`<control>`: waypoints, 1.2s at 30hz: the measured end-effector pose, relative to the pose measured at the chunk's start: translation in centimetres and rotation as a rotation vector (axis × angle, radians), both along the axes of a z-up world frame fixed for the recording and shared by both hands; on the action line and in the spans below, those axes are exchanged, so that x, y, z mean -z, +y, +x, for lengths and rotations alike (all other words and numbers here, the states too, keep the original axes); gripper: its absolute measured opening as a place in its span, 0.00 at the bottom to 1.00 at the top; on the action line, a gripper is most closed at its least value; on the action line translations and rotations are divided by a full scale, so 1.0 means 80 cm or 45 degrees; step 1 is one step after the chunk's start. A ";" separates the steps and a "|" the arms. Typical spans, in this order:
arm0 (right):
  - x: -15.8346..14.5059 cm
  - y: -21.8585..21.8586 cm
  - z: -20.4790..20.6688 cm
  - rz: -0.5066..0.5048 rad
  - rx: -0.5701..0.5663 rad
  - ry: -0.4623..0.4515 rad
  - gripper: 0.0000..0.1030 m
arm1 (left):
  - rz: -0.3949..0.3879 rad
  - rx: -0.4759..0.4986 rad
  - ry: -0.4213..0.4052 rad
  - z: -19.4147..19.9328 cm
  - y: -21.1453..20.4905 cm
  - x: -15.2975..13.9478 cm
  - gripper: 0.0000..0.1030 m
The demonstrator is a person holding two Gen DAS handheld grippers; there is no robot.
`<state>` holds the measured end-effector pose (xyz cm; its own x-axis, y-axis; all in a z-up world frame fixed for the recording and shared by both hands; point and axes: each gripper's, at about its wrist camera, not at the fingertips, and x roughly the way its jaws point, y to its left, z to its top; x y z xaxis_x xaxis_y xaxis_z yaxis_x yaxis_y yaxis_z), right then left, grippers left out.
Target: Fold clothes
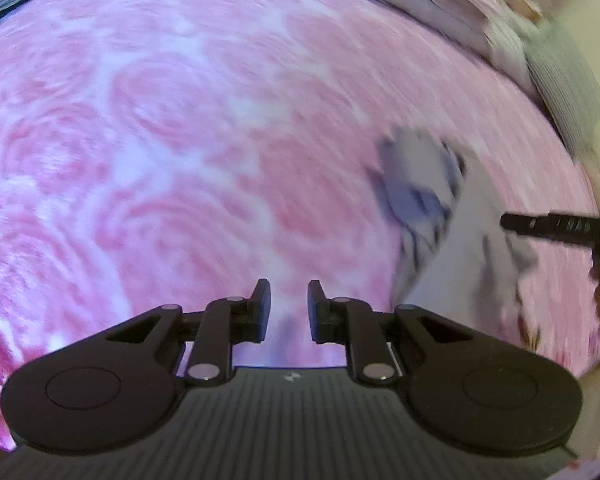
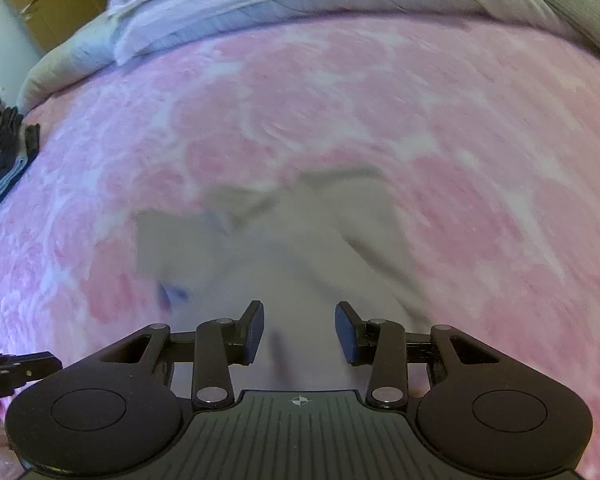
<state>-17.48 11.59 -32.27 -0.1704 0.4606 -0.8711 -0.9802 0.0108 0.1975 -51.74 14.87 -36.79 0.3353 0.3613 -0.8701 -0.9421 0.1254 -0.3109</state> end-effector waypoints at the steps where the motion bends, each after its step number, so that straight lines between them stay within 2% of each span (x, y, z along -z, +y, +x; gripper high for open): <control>1: 0.002 0.011 -0.008 0.014 0.018 0.006 0.36 | 0.005 -0.022 -0.007 -0.002 0.004 -0.001 0.14; 4: 0.007 0.038 -0.012 0.051 0.118 0.049 0.36 | 0.024 -0.035 -0.005 -0.002 0.012 -0.001 0.15; 6: 0.010 0.059 -0.008 0.064 0.180 0.018 0.36 | 0.025 -0.028 -0.006 0.001 0.013 -0.001 0.15; 10: 0.034 0.092 -0.005 0.003 0.138 -0.059 0.35 | 0.011 -0.005 -0.008 0.006 0.016 0.001 0.15; 12: 0.040 0.093 0.003 -0.019 0.056 -0.039 0.00 | 0.007 0.001 -0.005 0.005 0.017 0.003 0.15; 16: 0.004 0.039 0.028 0.144 0.043 0.018 0.00 | 0.000 0.010 0.000 0.005 0.019 0.003 0.15; 19: -0.032 -0.038 0.063 0.279 0.100 0.062 0.00 | 0.004 0.028 -0.006 0.009 0.021 -0.001 0.15; 20: -0.040 -0.062 0.074 0.278 0.131 0.055 0.00 | 0.005 0.037 -0.006 0.011 0.022 -0.001 0.15; 23: -0.046 -0.147 0.116 0.152 0.318 0.031 0.00 | 0.003 0.052 -0.008 0.019 0.024 -0.001 0.15; 25: -0.034 -0.187 0.133 -0.017 0.355 -0.032 0.00 | -0.005 0.061 -0.014 0.026 0.026 0.001 0.15; 27: -0.020 -0.202 0.144 -0.144 0.370 -0.032 0.00 | -0.012 0.068 -0.013 0.033 0.029 0.003 0.15; 28: -0.015 -0.197 0.146 -0.178 0.366 -0.028 0.01 | -0.014 0.073 -0.012 0.037 0.031 0.005 0.15; 30: -0.011 -0.168 0.139 -0.155 0.324 -0.003 0.24 | -0.013 0.084 -0.010 0.046 0.035 0.005 0.15; 31: -0.010 -0.146 0.134 -0.116 0.302 0.021 0.41 | -0.010 0.091 -0.010 0.050 0.037 0.005 0.15; 32: -0.011 -0.125 0.126 -0.061 0.276 0.060 0.46 | -0.005 0.099 -0.011 0.054 0.040 0.004 0.15; 34: -0.008 -0.077 0.111 0.044 0.212 0.125 0.46 | 0.012 0.112 -0.007 0.059 0.047 0.002 0.17; 36: 0.000 -0.021 0.094 0.075 0.144 0.160 0.46 | 0.027 0.114 0.003 0.060 0.057 0.002 0.17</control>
